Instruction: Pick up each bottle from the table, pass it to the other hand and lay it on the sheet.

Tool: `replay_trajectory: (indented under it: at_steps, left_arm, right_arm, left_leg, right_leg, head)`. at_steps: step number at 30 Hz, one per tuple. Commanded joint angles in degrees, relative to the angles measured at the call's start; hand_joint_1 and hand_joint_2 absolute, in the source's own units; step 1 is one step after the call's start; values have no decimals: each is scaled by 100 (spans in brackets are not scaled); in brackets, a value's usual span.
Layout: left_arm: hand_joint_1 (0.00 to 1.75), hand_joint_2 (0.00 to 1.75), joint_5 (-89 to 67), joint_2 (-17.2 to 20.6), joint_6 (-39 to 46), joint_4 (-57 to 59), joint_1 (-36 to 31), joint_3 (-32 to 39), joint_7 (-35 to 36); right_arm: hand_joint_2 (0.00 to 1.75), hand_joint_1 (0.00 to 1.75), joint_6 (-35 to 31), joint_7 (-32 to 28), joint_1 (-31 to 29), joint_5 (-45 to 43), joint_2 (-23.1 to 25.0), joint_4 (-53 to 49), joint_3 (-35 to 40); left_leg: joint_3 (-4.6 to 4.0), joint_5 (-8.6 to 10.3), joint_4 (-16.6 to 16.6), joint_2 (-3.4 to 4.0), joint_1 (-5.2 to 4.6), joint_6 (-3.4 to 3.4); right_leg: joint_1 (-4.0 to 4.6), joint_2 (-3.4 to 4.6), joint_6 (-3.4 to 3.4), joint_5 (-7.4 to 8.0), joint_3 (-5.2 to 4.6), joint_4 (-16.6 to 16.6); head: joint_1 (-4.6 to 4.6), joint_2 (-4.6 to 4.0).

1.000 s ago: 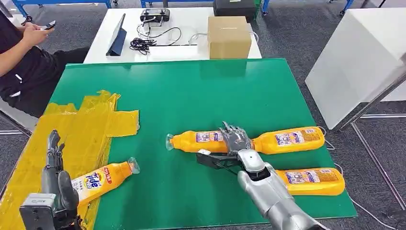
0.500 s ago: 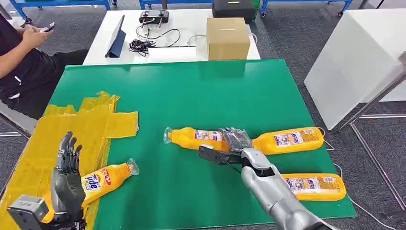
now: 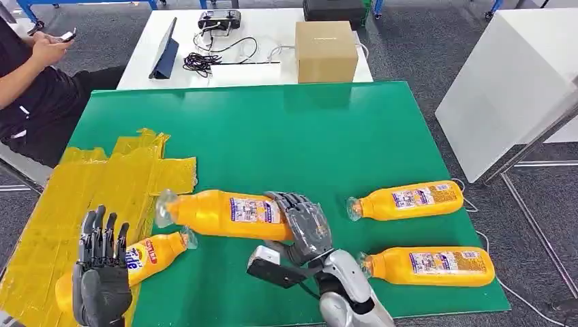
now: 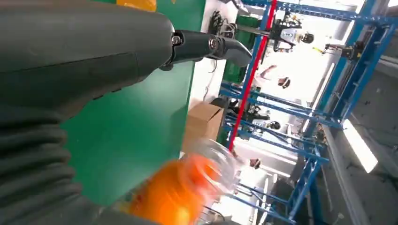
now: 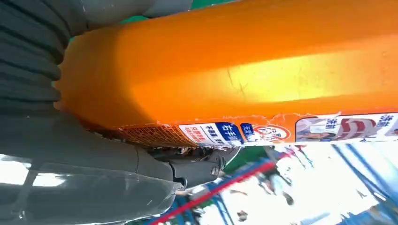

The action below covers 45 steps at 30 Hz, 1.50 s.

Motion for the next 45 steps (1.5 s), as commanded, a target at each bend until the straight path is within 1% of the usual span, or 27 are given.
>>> replay_trajectory:
  at_steps: [1,2,4,9,10,11,12,13,17,18,19,20,22,24,26,28,29,30,31,32,33,35,36,41,43,44,45]
  left_arm:
    - [0,175,558,150,-215,337,-27,-452,108]
    - [0,175,593,176,-229,358,-21,-481,84]
    - [0,175,581,214,-196,379,-27,-560,55]
    - [0,175,595,256,-169,379,-41,-633,71]
    - [0,175,621,287,-163,403,-59,-682,86]
    - [0,175,637,327,-149,418,-77,-741,85]
    - [0,175,659,443,-73,441,-100,-887,25]
    - [0,175,697,492,-89,483,-150,-976,12]
    - [0,175,770,594,6,597,-302,-1198,26]
    - [0,175,776,608,16,604,-314,-1219,22]
    - [0,175,840,656,66,623,-339,-1278,-11]
    - [0,175,858,685,112,626,-348,-1306,-29]
    - [0,175,942,718,190,609,-369,-1325,-66]
    - [0,175,950,726,193,602,-374,-1320,-65]
    - [0,175,950,726,193,602,-374,-1320,-65]
    - [0,175,1006,712,221,591,-390,-1304,-83]
    - [0,175,1015,703,251,603,-428,-1299,-81]
    - [0,175,1006,686,307,613,-457,-1278,-86]
    - [0,175,996,676,350,615,-473,-1259,-90]
    - [0,175,998,671,375,613,-484,-1230,-97]
    - [0,175,1012,638,422,614,-482,-1174,-103]
    - [0,175,1023,614,472,597,-468,-1081,-118]
    - [0,175,1028,612,468,566,-458,-1036,-123]
    - [0,175,1028,596,449,538,-423,-991,-122]
    - [0,175,1028,596,449,538,-423,-991,-122]
    - [0,175,1028,596,449,538,-423,-991,-122]
    - [0,175,1028,596,449,538,-423,-991,-122]
  right_arm:
    - [175,175,-216,-343,-92,-503,58,-387,629]
    - [175,175,-211,-350,-112,-589,79,-361,656]
    - [175,175,-220,-336,-188,-699,117,-263,717]
    - [175,175,-180,-317,-252,-807,121,-184,746]
    - [175,175,-157,-293,-313,-838,143,-95,775]
    - [175,175,-131,-267,-364,-884,160,-10,812]
    - [175,175,-121,-217,-429,-915,191,108,834]
    - [175,175,-103,-175,-508,-1012,254,294,836]
    - [175,175,-43,-140,-733,-1076,474,855,851]
    - [175,175,-46,-132,-757,-1068,488,914,867]
    - [175,175,-8,-141,-816,-1060,527,1078,993]
    - [175,175,-29,-139,-849,-990,531,1146,1083]
    - [175,175,35,-137,-946,-883,586,1451,1460]
    - [175,175,-40,-110,-916,-829,633,1526,1530]
    - [175,175,-40,-110,-916,-829,633,1526,1530]
    - [175,175,51,-105,-1061,-811,662,1784,1789]
    - [175,175,93,-70,-1149,-704,746,1996,1964]
    - [175,175,110,-67,-1187,-662,810,2145,2083]
    - [175,175,57,-82,-1216,-554,854,2275,2223]
    - [175,175,6,-91,-1211,-476,888,2357,2333]
    - [175,175,19,-117,-1242,-417,902,2444,2466]
    - [175,175,32,-148,-1224,-330,914,2495,2632]
    - [175,175,18,-146,-1212,-289,917,2500,2709]
    - [175,175,29,-139,-1227,-288,875,2469,2748]
    - [175,175,29,-139,-1227,-288,875,2469,2748]
    - [175,175,29,-139,-1227,-288,875,2469,2748]
    - [175,175,29,-139,-1227,-288,875,2469,2748]
  left_leg:
    - [2,2,-4,5,-3,0]
    - [13,-2,-5,11,0,-2]
    - [3,1,-6,10,0,-2]
    - [13,-1,-8,7,-1,-3]
    - [6,1,-7,6,-2,-2]
    - [31,-6,-11,10,4,-6]
    - [10,0,-7,7,-2,-3]
    - [23,-3,-11,9,1,-5]
    - [4,4,-10,4,-2,-2]
    - [31,2,-17,8,4,-8]
    - [11,4,-12,6,-1,-3]
    - [23,3,-16,10,1,-5]
    - [11,3,-13,9,-2,-2]
    - [18,1,-15,14,0,-4]
    - [6,2,-10,5,0,-2]
    - [29,-4,-14,5,4,-5]
    - [6,1,-9,9,-2,-1]
    - [17,-2,-12,15,1,-4]
    - [10,0,-12,17,1,-3]
    - [2,2,-11,10,0,-2]
    - [16,1,-14,17,2,-5]
    - [4,3,-12,6,0,-3]
    - [14,1,-16,8,1,-4]
    - [4,2,-11,-4,2,-2]
    - [27,-3,-16,-6,7,-5]
    - [7,1,-12,-2,2,-2]
    - [15,-1,-13,-3,4,-3]
  right_leg:
    - [-4,2,3,2,2,-2]
    - [-1,7,4,2,13,-6]
    - [-1,6,2,4,3,-6]
    - [-4,4,2,1,13,-9]
    - [-5,3,2,3,6,-7]
    - [1,4,2,-1,33,-16]
    - [-5,3,2,1,9,-7]
    - [-2,4,1,1,24,-12]
    - [-4,1,1,5,2,-8]
    - [2,3,0,5,31,-19]
    - [-2,3,1,6,10,-11]
    - [0,6,1,6,22,-17]
    - [-2,6,1,5,9,-11]
    - [-1,11,1,4,15,-14]
    - [-1,2,1,3,6,-9]
    - [4,0,2,-1,32,-19]
    - [-3,6,2,3,4,-7]
    - [0,11,2,3,16,-12]
    - [0,13,1,5,8,-12]
    - [-2,7,1,4,2,-8]
    - [0,11,1,5,13,-14]
    - [-2,2,0,3,3,-10]
    - [-2,4,0,2,13,-14]
    - [-1,-9,1,0,7,-12]
    - [3,-13,2,-3,34,-22]
    - [-2,-7,2,0,10,-13]
    - [0,-9,2,-1,19,-16]
  head:
    - [0,0]
    - [-2,0]
    - [0,0]
    - [-2,0]
    - [-2,0]
    - [0,0]
    - [-2,0]
    - [0,0]
    - [-2,0]
    - [-2,0]
    - [-2,0]
    - [-2,0]
    - [0,0]
    - [0,0]
    - [0,0]
    - [-2,0]
    - [-2,0]
    - [-2,0]
    - [-2,0]
    - [0,0]
    - [-2,0]
    - [0,0]
    - [-4,0]
    - [0,0]
    - [-2,0]
    - [0,0]
    - [-2,0]
